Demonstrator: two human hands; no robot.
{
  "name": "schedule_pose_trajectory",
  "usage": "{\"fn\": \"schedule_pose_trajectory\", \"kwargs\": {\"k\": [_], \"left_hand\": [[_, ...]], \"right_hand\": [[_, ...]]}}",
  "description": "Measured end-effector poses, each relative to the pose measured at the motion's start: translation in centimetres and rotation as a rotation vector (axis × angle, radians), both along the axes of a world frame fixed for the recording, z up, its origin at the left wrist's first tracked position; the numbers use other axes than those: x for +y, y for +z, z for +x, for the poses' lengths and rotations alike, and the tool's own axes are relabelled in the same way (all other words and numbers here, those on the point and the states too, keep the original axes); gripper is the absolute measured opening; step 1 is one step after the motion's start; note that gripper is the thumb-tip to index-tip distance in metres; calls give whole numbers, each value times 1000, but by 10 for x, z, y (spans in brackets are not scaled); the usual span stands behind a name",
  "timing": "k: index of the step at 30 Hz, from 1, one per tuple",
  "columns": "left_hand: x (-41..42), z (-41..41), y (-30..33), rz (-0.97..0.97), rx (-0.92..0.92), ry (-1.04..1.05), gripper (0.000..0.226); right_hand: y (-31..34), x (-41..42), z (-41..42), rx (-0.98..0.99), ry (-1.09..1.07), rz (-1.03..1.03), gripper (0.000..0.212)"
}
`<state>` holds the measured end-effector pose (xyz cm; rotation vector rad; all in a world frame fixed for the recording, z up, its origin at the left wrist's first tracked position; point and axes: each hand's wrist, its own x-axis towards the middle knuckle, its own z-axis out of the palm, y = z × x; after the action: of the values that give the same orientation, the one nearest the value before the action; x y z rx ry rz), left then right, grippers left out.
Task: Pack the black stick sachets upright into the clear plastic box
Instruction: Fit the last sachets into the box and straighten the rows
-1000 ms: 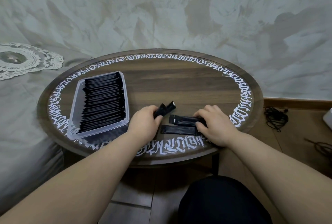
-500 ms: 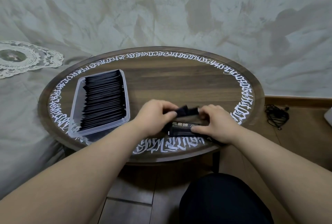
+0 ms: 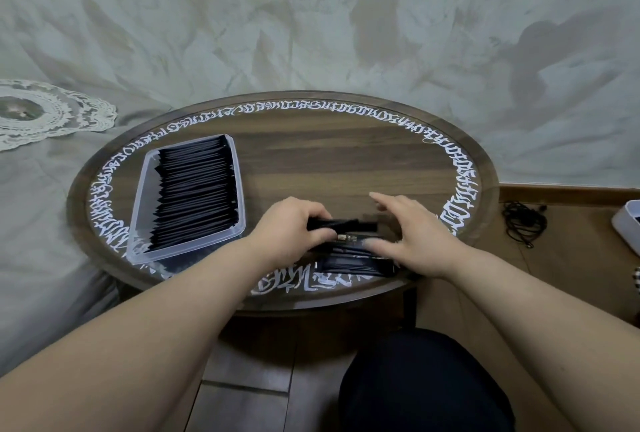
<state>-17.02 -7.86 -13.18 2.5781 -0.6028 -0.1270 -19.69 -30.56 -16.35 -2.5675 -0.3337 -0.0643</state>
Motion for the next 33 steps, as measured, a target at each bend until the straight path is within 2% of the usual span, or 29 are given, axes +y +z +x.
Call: {"fn": "schedule_pose_trajectory", "kwargs": {"k": [2, 6, 8, 10, 13, 15, 19, 24, 33], "left_hand": [[-1, -2, -4, 81, 0, -88, 21], [-8, -5, -17, 52, -55, -31, 28], [-10, -7, -20, 28, -26, -29, 38], [-7, -11, -21, 45, 37, -70, 61], [-1, -13, -25, 242, 34, -152, 84], [1, -13, -29, 325, -4, -157, 81], [0, -11, -34, 335, -62, -140, 66], [-2, -8, -39, 336, -88, -116, 61], [-5, -4, -38, 290, -87, -85, 50]], "right_hand": [[7, 3, -2, -22, 33, 17, 62], [12, 16, -1, -33, 153, -139, 34], [8, 18, 0, -13, 170, -233, 33], [4, 16, -1, 9, 144, -240, 35], [1, 12, -4, -1, 96, -180, 43], [0, 11, -4, 13, 90, -181, 46], [0, 12, -3, 38, 115, -208, 51], [1, 12, -4, 65, 177, -294, 73], [0, 16, 2, -75, 213, -440, 56]]}}
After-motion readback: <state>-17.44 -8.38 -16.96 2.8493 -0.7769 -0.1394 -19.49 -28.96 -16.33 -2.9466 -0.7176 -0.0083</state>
